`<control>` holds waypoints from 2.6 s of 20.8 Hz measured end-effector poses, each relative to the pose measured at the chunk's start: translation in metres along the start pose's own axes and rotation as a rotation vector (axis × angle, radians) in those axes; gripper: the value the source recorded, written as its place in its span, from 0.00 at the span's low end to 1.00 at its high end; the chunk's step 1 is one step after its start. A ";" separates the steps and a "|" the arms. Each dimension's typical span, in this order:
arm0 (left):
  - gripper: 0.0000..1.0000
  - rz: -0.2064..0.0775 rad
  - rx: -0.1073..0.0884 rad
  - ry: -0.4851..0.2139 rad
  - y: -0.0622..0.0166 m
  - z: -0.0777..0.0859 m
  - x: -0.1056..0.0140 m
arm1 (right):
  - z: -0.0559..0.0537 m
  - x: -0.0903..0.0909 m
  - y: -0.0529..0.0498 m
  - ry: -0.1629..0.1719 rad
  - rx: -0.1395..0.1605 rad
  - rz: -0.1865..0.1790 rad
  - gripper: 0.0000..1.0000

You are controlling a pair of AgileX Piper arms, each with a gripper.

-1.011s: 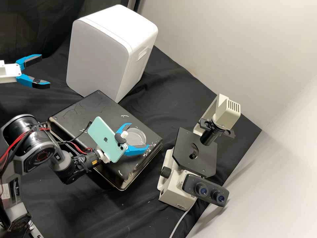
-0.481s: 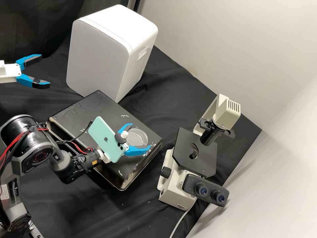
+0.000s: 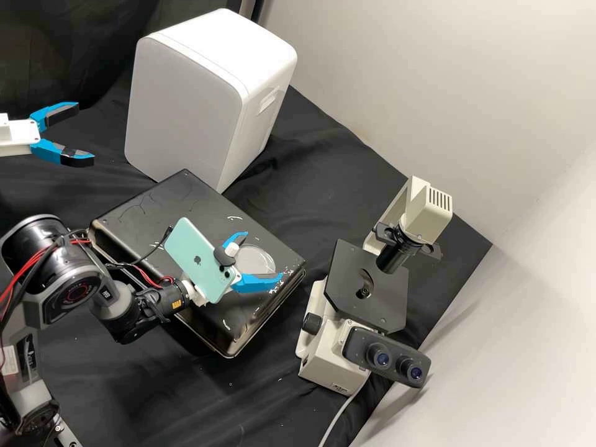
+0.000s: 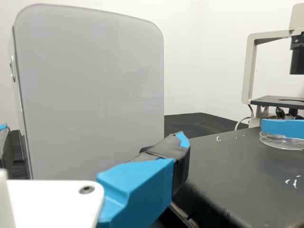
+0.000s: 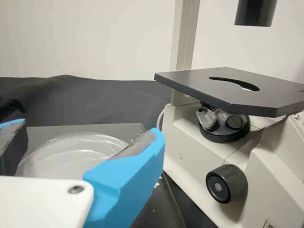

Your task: Place the petri dish on the microscope

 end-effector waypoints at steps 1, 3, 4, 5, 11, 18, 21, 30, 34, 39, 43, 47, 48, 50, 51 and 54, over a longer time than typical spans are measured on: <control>1.00 0.000 0.000 0.000 0.0000 0.000 0.000 | 0.000 0.000 0.000 0.001 0.000 -0.001 1.00; 1.00 0.000 0.000 0.000 0.0000 0.000 0.000 | -0.001 0.000 -0.001 0.003 0.000 -0.003 1.00; 1.00 0.000 0.000 0.000 0.0000 0.000 0.000 | -0.001 0.000 -0.001 0.003 0.000 -0.003 1.00; 1.00 0.000 0.000 0.000 0.0000 0.000 0.000 | -0.001 0.000 -0.001 0.002 0.000 -0.004 1.00; 1.00 0.000 0.000 0.000 0.0000 0.000 0.000 | 0.001 0.000 -0.002 -0.003 -0.001 -0.009 1.00; 1.00 0.000 0.000 0.000 0.0000 0.000 0.000 | 0.000 0.002 -0.002 0.001 0.000 -0.005 1.00; 1.00 0.000 0.000 0.000 0.0000 0.000 0.000 | 0.000 0.002 -0.002 -0.001 0.000 -0.007 1.00; 1.00 0.000 0.000 0.000 0.0000 0.000 0.000 | 0.004 0.003 -0.005 -0.032 0.007 -0.033 1.00; 1.00 0.000 0.000 0.000 0.0000 0.000 0.000 | 0.005 0.003 -0.005 -0.036 0.008 -0.035 1.00; 1.00 0.000 0.000 0.000 0.0000 0.000 0.000 | 0.005 0.003 -0.008 -0.041 0.007 -0.050 1.00; 1.00 0.000 0.000 0.000 0.0000 0.000 0.000 | 0.006 0.004 -0.012 -0.047 0.007 -0.067 1.00; 1.00 0.000 0.000 0.000 0.0000 0.000 0.000 | 0.006 0.004 -0.012 -0.048 0.007 -0.068 1.00; 1.00 0.000 0.000 0.000 0.0000 0.000 0.000 | 0.006 0.004 -0.012 -0.048 0.007 -0.068 1.00; 1.00 0.000 0.000 0.000 0.0000 0.000 0.000 | 0.005 0.005 -0.012 -0.046 0.007 -0.066 1.00; 1.00 0.000 0.000 0.000 0.0000 0.000 0.000 | 0.005 0.005 -0.012 -0.045 0.007 -0.066 1.00; 1.00 0.000 0.000 0.000 0.0000 0.000 0.000 | 0.004 0.005 -0.013 -0.042 0.007 -0.072 1.00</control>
